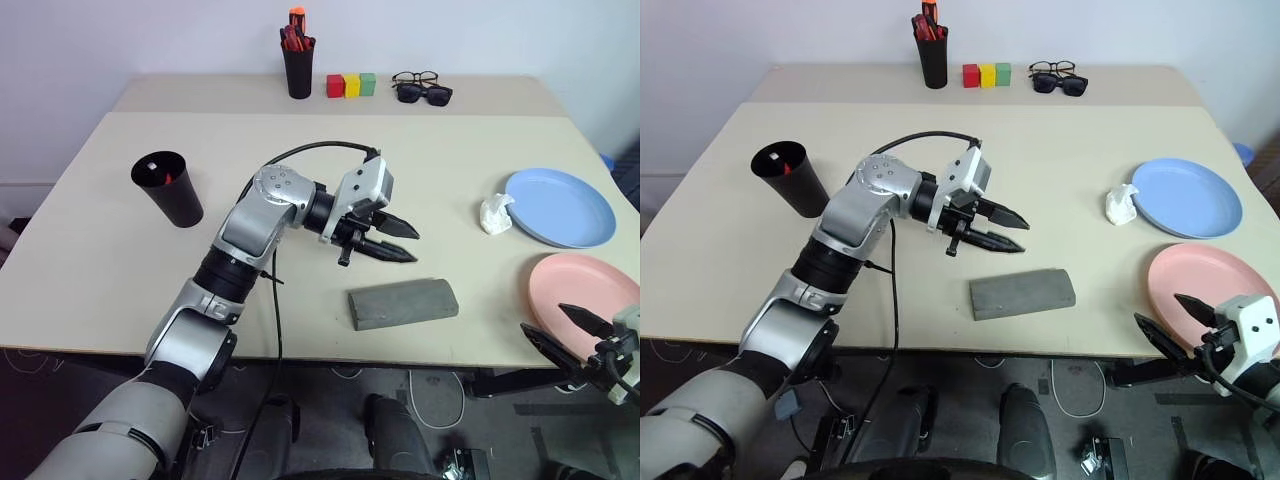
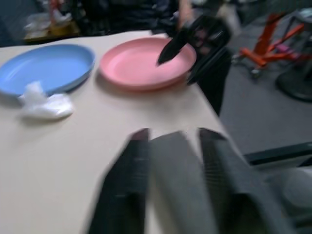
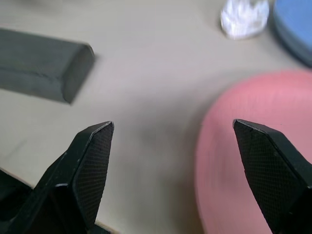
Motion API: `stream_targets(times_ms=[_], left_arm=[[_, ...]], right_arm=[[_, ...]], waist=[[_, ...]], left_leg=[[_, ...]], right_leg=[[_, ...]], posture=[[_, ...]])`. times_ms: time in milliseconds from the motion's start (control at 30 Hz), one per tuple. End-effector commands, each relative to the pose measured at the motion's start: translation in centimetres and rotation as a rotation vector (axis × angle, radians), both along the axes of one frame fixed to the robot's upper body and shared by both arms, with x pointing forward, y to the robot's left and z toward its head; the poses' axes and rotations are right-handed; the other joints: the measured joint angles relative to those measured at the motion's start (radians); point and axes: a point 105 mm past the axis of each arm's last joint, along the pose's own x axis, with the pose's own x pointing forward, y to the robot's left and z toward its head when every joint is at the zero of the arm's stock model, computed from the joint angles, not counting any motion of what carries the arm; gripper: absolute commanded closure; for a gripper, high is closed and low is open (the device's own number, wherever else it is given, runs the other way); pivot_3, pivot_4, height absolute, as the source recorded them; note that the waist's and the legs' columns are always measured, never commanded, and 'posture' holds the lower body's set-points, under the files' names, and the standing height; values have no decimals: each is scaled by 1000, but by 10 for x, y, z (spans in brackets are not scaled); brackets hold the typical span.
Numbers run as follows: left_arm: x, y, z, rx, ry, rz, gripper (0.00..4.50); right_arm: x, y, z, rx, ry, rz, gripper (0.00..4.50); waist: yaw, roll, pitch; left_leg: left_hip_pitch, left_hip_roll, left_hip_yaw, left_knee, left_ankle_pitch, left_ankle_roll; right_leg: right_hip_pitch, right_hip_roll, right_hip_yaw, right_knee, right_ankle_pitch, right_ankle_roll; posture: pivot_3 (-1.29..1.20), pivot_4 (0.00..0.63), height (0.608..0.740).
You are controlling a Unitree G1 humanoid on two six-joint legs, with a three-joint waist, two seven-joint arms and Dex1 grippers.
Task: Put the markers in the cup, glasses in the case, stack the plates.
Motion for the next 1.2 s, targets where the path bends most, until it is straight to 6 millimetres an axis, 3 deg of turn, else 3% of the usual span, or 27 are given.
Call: stream_targets(times_ms=[33,100,233,367,533,667,800,1000,1200], left_arm=[[-7,1,1,10,2,-30,1140],[-8,1,3,12,-4,-27,508],[-11,0,2,16,-42,-27,508],[-13,-3,4,5,-46,-20,550],[-11,-4,6,-3,-54,-4,550],[-11,-3,4,-3,-60,0,550],[-12,-3,4,-12,-55,5,550],[-11,-4,5,-29,-47,27,550],[-8,-4,5,-45,-40,64,550]], right_arm=[[4,-6,-5,-14,9,-8,501],[8,-9,-10,-6,25,-15,501],[15,-11,-16,5,42,-20,501],[20,-13,-22,7,60,-32,1725],[22,-15,-25,-5,68,-34,4301],[23,-16,-21,-57,46,-32,4412],[25,-17,-4,-131,-14,-31,4412],[41,-17,46,-252,-159,6,4412],[80,-23,94,-420,-303,49,4412]], waist=[[-2,1,0],[-4,0,0],[-4,1,0],[-2,1,0],[-7,0,0],[-11,0,0],[-10,0,0],[-19,0,0],[-25,0,0]], left_leg=[[0,0,0,0,0,0],[0,0,0,0,0,0],[1,0,0,0,0,0],[0,0,0,0,0,0],[1,0,0,0,0,0],[1,0,0,1,0,0],[1,0,0,1,0,0],[1,0,0,1,0,0],[2,0,1,1,0,0]], right_leg=[[0,0,0,1,0,0],[0,0,0,1,0,-1],[0,0,0,1,0,-1],[0,0,0,1,1,-1],[0,0,0,1,1,0],[2,0,0,0,0,-1],[2,0,0,0,0,0],[2,0,0,0,0,0],[2,0,0,1,0,0]], posture=[[0,150,740],[0,150,740],[0,150,740],[0,150,740],[0,150,740],[0,150,740],[0,150,740],[0,150,740],[0,150,740]])
